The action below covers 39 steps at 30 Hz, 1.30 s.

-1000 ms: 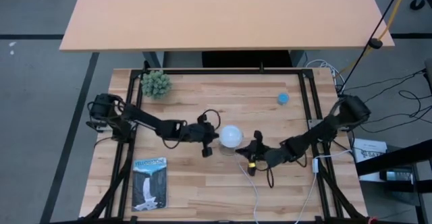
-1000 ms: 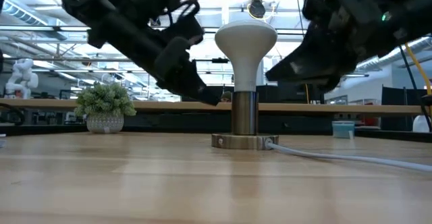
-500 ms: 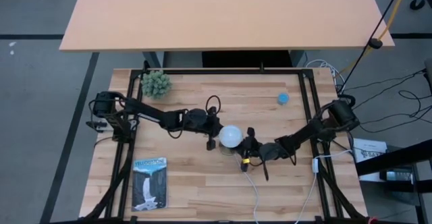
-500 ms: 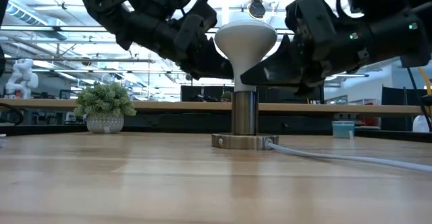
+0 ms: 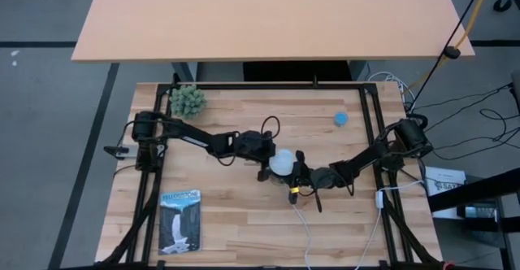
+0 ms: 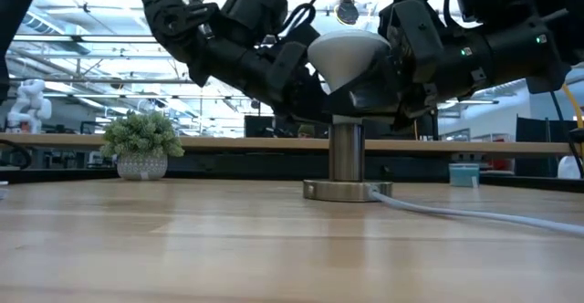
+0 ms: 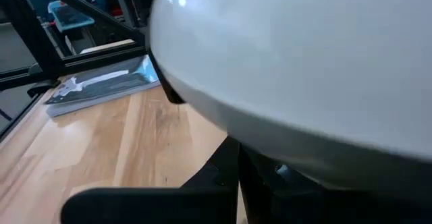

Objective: Screw lightbulb
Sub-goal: Remove the lightbulb from the desk lamp

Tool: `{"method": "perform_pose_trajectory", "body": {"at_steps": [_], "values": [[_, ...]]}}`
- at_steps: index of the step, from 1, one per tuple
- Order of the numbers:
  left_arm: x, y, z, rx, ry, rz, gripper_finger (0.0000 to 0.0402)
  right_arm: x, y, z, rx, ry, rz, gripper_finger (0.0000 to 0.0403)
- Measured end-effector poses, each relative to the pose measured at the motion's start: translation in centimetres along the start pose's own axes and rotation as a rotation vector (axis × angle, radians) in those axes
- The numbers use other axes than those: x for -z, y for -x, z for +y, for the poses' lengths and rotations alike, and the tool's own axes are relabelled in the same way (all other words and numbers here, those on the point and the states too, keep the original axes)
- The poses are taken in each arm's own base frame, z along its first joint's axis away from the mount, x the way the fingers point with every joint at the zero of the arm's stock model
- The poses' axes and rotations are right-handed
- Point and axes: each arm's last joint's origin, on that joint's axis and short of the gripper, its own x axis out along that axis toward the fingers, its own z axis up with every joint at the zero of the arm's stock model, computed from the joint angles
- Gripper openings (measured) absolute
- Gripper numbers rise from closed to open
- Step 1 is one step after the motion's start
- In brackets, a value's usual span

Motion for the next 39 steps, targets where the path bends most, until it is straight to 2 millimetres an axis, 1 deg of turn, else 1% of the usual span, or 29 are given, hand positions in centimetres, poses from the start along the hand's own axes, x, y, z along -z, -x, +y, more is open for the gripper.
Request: {"method": "perform_pose_trajectory", "body": {"at_steps": [5, 9, 15, 19, 23, 29, 31, 35, 39], "values": [[0.0, 0.0, 0.0, 0.016, 0.004, 0.005, 0.0, 0.1, 0.0, 0.0, 0.009, 0.014, 0.004, 0.0], [0.0, -0.1, -0.6, 0.03, 0.015, 0.006, 0.0, 0.1, 0.0, 0.0, 0.008, 0.032, 0.006, 0.0], [0.2, -0.1, -1.2, 0.036, 0.021, 0.038, 0.0, 0.4, 0.3, 0.2, 0.051, 0.057, 0.03, 0.0], [0.2, -0.1, -1.3, 0.036, 0.04, 0.048, 0.0, 0.3, 1.0, 0.6, 0.102, 0.084, 0.045, 0.0], [0.2, 0.0, -1.5, 0.027, 0.043, 0.062, 0.0, -0.1, 2.1, 0.7, 0.179, 0.095, 0.079, 0.0], [0.0, 0.3, -1.8, 0.029, 0.043, 0.077, 0.0, -0.6, 3.2, 0.8, 0.197, 0.107, 0.131, 0.0], [0.0, 0.5, -2.1, 0.038, 0.041, 0.093, 0.0, -0.4, 3.5, 0.7, 0.223, 0.096, 0.155, 0.0], [0.0, 0.6, -3.9, 0.074, 0.015, 0.114, 0.0, 0.1, 3.9, 0.5, 0.326, 0.083, 0.149, 0.0], [-0.2, 0.7, -4.7, 0.051, -0.004, 0.106, 0.0, 0.2, 4.2, 0.9, 0.307, 0.076, 0.147, 0.0]]}}
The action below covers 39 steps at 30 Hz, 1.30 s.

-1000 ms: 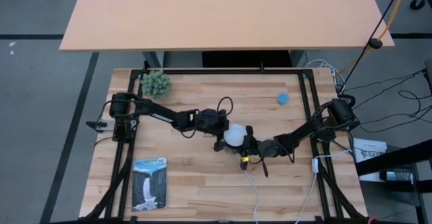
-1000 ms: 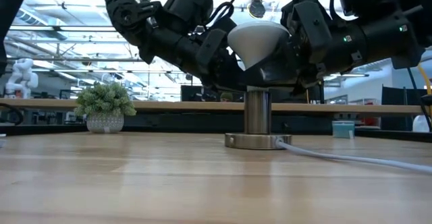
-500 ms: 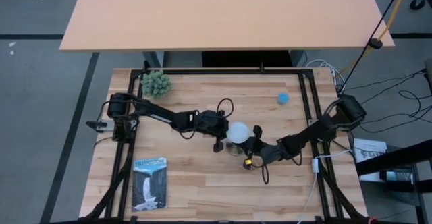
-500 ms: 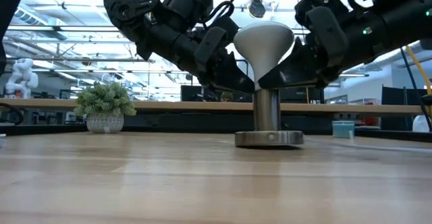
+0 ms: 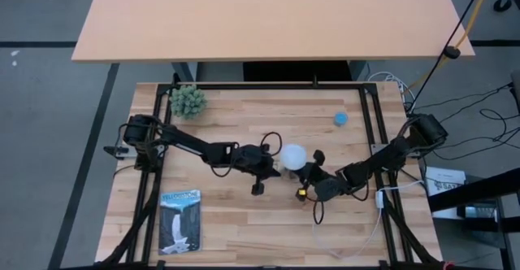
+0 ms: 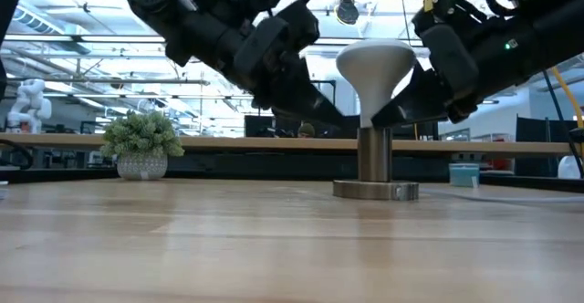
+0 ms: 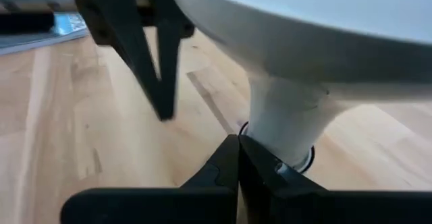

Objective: Screw lightbulb
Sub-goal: Remove the lightbulb from the desk lamp

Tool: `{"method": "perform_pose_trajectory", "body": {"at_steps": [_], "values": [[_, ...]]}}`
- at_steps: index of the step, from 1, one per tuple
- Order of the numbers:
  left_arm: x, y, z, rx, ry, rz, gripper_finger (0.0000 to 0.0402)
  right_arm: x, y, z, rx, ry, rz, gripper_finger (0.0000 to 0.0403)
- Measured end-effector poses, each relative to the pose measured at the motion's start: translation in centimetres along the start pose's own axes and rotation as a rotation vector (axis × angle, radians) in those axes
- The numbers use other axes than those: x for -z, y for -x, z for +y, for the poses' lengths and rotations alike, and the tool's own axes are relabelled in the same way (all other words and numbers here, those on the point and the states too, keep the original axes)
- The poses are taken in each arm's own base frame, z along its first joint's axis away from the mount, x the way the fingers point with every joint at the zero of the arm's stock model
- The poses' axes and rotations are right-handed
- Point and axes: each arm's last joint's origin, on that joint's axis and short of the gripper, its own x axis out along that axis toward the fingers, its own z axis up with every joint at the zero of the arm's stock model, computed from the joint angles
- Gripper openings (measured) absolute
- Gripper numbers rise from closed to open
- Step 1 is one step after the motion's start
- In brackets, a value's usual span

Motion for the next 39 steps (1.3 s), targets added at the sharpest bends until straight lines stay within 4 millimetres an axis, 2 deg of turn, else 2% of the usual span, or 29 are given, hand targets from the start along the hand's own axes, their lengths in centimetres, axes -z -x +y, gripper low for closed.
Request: {"method": "perform_pose_trajectory", "body": {"at_steps": [10, 14, 17, 22, 28, 31, 35, 39], "values": [[0.6, -0.3, -0.2, -0.058, 0.004, 0.04, 0.0, -0.2, 2.1, 1.4, -0.106, -0.001, -0.019, 0.0], [1.0, -0.8, -1.0, -0.166, 0.043, 0.04, 0.0, -0.9, 3.2, 1.4, -0.13, 0.003, -0.022, 0.0], [1.4, -1.7, -0.9, -0.187, 0.116, -0.011, 0.0, -1.4, 3.9, 1.1, -0.129, 0.009, -0.018, 0.0], [3.4, -3.8, -0.6, -0.225, 0.188, -0.03, 0.0, -2.5, 4.7, 0.6, -0.143, -0.014, -0.032, 0.0], [4.0, -4.3, 0.3, -0.279, 0.207, -0.015, 0.0, -3.0, 5.8, 0.4, -0.163, -0.015, -0.033, 0.0], [4.4, -4.6, 0.7, -0.267, 0.233, -0.004, 0.0, -2.7, 6.2, -0.2, -0.142, -0.038, 0.017, 0.0], [5.0, -5.1, 0.8, -0.249, 0.26, -0.005, 0.0, -1.3, 6.2, -1.3, -0.05, -0.122, 0.128, 0.0], [5.1, -5.2, 0.6, -0.248, 0.259, -0.003, 0.0, -0.8, 5.7, -1.1, -0.004, -0.097, 0.099, 0.0]]}}
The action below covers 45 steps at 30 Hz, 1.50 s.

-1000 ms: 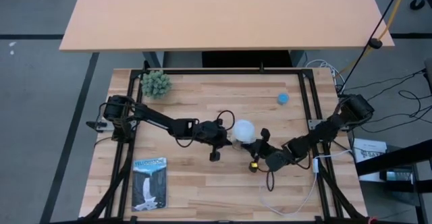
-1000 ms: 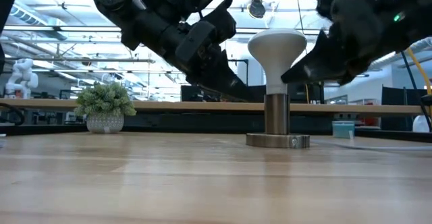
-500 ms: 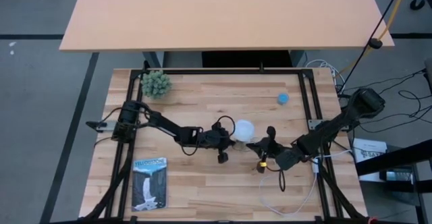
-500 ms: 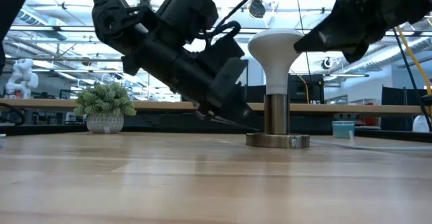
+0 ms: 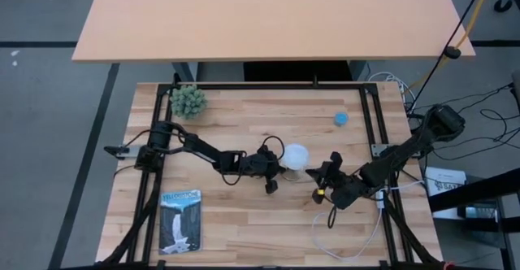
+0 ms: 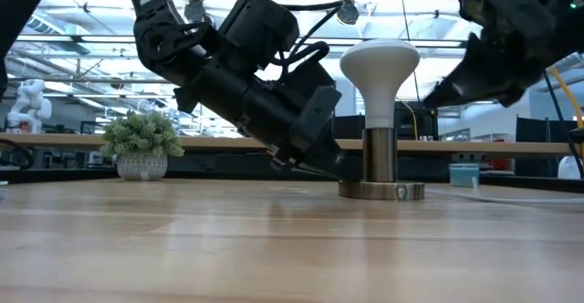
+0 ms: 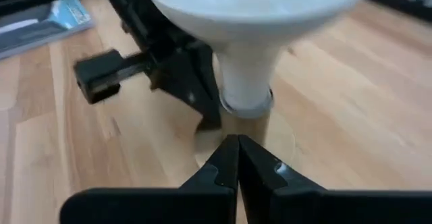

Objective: Screw lightbulb
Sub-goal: Remove the lightbulb from the desk lamp

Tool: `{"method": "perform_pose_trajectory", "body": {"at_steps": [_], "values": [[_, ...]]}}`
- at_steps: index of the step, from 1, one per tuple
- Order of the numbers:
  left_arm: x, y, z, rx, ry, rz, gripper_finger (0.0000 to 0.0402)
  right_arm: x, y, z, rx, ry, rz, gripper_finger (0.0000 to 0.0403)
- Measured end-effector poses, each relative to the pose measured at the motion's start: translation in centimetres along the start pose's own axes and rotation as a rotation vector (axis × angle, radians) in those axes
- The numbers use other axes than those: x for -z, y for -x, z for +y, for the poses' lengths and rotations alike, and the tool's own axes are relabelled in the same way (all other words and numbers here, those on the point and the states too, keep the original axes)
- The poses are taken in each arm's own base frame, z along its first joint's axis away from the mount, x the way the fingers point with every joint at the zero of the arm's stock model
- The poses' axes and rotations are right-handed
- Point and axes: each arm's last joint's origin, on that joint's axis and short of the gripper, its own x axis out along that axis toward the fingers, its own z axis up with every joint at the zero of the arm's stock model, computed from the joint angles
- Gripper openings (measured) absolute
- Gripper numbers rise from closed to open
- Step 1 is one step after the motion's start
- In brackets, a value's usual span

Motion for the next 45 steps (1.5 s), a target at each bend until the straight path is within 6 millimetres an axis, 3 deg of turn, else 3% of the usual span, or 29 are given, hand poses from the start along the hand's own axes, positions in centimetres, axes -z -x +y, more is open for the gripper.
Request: {"method": "perform_pose_trajectory", "body": {"at_steps": [10, 18, 30, 40, 45], "values": [[0.1, 0.0, 0.1, 0.003, 0.0, 0.01, 0.0, 0.3, -4.0, 1.7, -0.008, 0.12, -0.126, 0.0], [0.5, 0.0, 0.2, 0.003, -0.03, 0.046, 0.0, -0.4, -5.9, 0.6, 0.026, 0.12, -0.108, 0.0], [0.8, 0.0, 0.7, -0.014, -0.027, 0.093, 0.0, 0.4, -4.7, -0.5, 0.196, 0.081, -0.116, 0.0], [0.8, 0.0, 0.7, -0.013, -0.022, 0.091, 0.0, 0.3, -4.6, -0.1, 0.088, 0.027, -0.057, 0.0003], [0.8, 0.0, 0.7, -0.007, -0.021, 0.091, 0.0, 0.4, -4.5, 0.3, 0.039, 0.017, -0.035, 0.0037]]}}
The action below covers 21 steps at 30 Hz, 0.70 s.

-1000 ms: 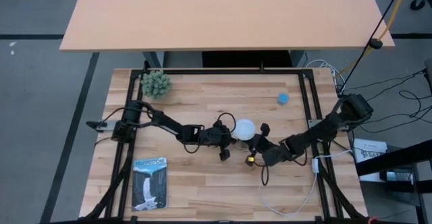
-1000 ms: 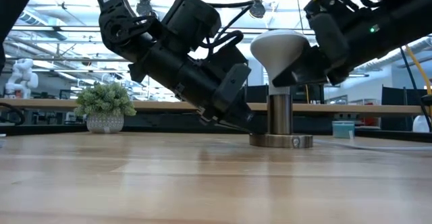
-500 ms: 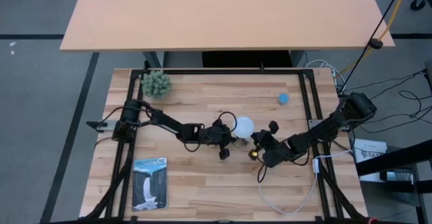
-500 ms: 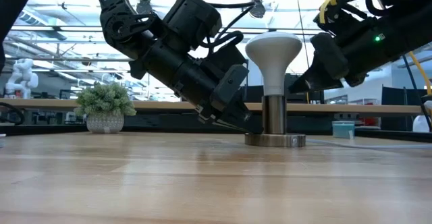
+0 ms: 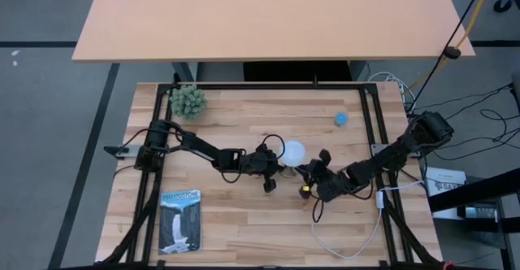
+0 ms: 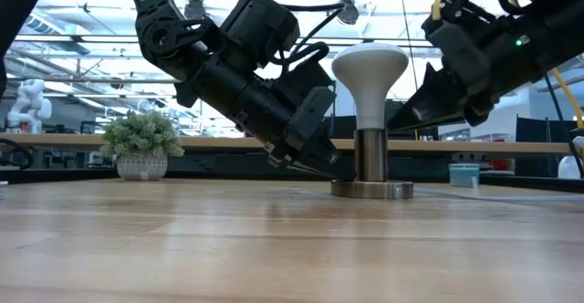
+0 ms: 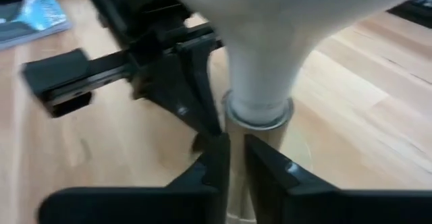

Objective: Screw lightbulb
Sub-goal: Remove the lightbulb from the desk lamp

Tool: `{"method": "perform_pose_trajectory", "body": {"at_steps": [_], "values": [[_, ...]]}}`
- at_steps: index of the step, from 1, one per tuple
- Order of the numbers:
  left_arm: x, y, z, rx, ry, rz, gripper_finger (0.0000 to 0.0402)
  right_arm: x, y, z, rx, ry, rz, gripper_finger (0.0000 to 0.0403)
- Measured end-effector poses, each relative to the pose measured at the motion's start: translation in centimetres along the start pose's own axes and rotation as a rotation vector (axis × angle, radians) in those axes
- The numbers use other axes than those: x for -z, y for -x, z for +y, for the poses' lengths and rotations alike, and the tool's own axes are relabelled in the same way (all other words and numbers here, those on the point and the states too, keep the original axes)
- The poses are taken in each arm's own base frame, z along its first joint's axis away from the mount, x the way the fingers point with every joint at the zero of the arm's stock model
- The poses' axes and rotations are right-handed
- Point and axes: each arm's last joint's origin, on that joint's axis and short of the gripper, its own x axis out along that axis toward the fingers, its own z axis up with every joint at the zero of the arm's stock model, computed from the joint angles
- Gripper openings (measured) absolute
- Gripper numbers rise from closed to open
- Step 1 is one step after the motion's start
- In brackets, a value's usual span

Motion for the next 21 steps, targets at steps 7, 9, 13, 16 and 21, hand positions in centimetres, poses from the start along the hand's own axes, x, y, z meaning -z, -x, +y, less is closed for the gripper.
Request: {"method": "perform_pose_trajectory", "body": {"at_steps": [7, 9, 13, 16, 21], "values": [[-0.02, 0.0, -0.02, 0.007, 0.0, -0.004, 0.0, 0.11, 0.36, 0.21, 0.016, -0.018, -0.03, 0.0122], [-0.03, 0.0, -0.03, 0.009, 0.001, -0.008, 0.0, -0.02, 0.34, 0.1, 0.052, -0.045, -0.063, 0.0146], [-0.05, -0.01, -0.04, 0.011, 0.001, -0.009, 0.0, -0.3, 0.37, 0.02, 0.101, -0.152, -0.131, 0.0188], [-0.04, -0.01, -0.05, 0.011, 0.0, -0.009, 0.0, -0.42, 0.27, -0.13, 0.126, -0.153, -0.15, 0.0208], [-0.04, -0.01, -0.04, 0.011, -0.002, -0.009, 0.0, -0.79, -0.33, -0.4, 0.134, -0.099, -0.143, 0.0223]]}}
